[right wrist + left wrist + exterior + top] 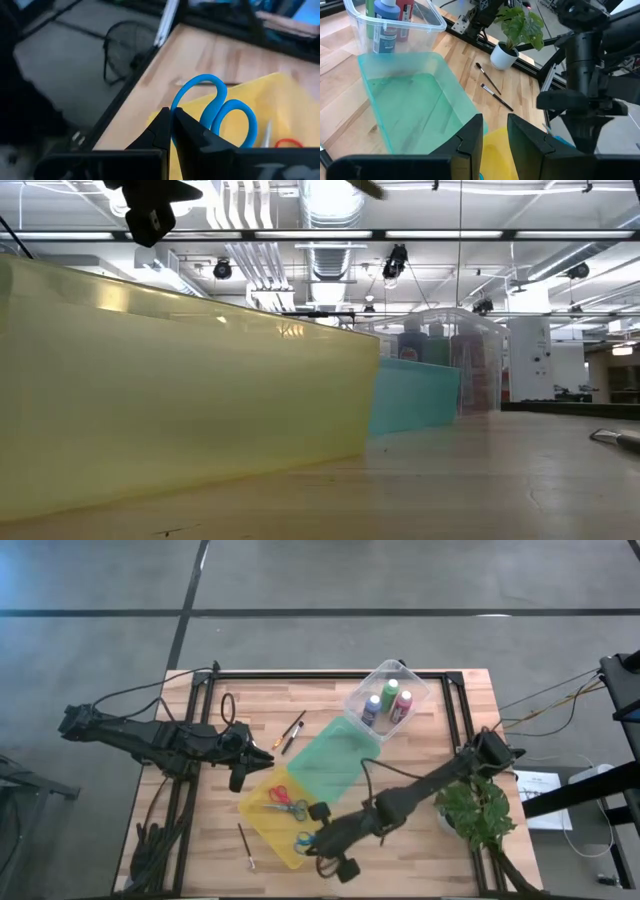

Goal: Pick & Place Paint Supplies
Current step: Put the blue scissors into the yellow bin, then put the black highlighter brush into the green bin

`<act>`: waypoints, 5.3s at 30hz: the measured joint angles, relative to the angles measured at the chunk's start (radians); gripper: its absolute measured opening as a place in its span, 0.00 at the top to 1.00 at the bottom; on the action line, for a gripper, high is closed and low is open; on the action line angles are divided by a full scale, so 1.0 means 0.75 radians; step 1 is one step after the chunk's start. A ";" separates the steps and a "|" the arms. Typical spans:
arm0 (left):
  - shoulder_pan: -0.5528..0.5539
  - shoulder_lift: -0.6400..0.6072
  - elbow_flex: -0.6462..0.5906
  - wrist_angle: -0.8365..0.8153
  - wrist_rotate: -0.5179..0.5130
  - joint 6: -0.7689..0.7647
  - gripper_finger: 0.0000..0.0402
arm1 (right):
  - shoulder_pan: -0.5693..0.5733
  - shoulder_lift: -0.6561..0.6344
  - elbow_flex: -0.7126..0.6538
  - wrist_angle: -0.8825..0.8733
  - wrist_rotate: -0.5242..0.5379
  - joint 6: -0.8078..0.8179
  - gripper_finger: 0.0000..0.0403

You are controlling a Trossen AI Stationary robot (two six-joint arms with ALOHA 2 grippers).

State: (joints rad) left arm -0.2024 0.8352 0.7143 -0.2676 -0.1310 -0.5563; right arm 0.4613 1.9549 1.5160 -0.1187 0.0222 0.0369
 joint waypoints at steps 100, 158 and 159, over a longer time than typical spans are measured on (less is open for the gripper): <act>0.872 0.824 0.064 -0.723 -0.075 2.217 0.75 | -0.297 -1.064 -0.828 0.004 0.638 0.777 0.58; 0.497 0.663 0.452 -0.688 0.395 0.956 0.91 | -0.264 -1.078 -0.828 0.002 0.673 0.783 0.58; 0.466 0.691 0.476 -0.633 0.395 0.877 0.91 | -0.264 -1.077 -0.828 0.002 0.673 0.783 0.58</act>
State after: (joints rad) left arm 0.1473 1.3537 1.0717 -0.7427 0.1655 0.1012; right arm 0.2634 1.1469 0.8951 -0.1170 0.5266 0.6243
